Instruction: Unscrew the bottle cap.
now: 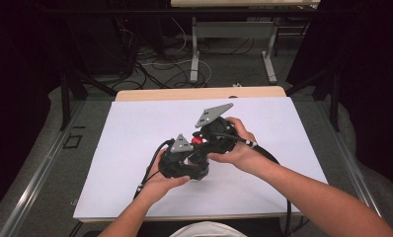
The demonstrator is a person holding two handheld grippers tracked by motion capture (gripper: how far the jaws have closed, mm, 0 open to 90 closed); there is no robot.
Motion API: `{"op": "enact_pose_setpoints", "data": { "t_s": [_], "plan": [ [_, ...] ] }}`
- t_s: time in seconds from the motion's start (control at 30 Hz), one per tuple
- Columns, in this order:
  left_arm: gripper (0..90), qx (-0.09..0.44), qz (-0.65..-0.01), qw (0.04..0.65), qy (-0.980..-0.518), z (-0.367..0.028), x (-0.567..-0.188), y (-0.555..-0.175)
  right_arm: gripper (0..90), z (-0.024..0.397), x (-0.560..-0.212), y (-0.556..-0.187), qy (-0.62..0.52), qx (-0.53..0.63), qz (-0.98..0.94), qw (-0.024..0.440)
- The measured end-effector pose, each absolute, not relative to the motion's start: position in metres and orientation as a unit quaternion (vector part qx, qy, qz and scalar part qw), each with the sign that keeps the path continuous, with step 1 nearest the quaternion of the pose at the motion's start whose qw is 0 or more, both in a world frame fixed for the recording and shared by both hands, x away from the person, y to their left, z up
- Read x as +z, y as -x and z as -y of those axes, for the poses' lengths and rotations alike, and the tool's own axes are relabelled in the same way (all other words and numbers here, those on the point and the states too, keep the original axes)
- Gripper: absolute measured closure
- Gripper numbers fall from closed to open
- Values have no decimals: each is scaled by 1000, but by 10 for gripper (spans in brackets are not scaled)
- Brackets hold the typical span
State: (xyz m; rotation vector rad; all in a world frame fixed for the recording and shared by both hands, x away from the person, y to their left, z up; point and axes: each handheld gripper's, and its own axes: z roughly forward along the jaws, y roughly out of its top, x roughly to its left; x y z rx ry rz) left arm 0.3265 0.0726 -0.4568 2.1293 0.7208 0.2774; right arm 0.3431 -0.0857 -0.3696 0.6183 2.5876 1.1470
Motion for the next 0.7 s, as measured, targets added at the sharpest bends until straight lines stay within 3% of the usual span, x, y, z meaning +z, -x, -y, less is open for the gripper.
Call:
{"op": "enact_pose_setpoints", "data": {
  "t_s": [0.7],
  "plan": [
    [299, 95, -240, 430, -865, -73, -449, -322, 613, 100, -354, -378, -22, 384, -923, -11]
  ]
}}
